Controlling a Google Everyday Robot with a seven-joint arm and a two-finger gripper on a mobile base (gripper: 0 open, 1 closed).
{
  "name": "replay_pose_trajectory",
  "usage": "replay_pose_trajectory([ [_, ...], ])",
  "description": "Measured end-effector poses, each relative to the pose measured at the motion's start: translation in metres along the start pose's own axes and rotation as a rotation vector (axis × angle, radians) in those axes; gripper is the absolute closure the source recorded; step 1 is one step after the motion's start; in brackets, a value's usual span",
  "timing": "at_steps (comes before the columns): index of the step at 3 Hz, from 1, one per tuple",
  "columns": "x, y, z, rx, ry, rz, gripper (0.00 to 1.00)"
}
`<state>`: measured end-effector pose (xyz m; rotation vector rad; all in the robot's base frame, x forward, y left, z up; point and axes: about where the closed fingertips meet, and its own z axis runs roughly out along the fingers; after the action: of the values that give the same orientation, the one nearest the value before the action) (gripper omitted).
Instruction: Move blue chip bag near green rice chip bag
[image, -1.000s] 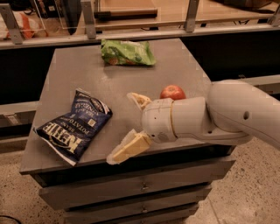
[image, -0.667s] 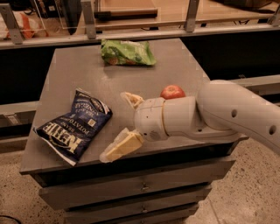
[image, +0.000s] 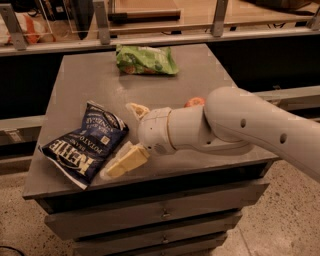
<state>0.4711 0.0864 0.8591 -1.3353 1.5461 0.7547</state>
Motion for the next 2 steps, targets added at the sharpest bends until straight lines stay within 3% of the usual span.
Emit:
replay_pose_trajectory([
  [2, 0.0072, -0.0114, 0.0176, 0.022, 0.049, 0.019, 0.00],
])
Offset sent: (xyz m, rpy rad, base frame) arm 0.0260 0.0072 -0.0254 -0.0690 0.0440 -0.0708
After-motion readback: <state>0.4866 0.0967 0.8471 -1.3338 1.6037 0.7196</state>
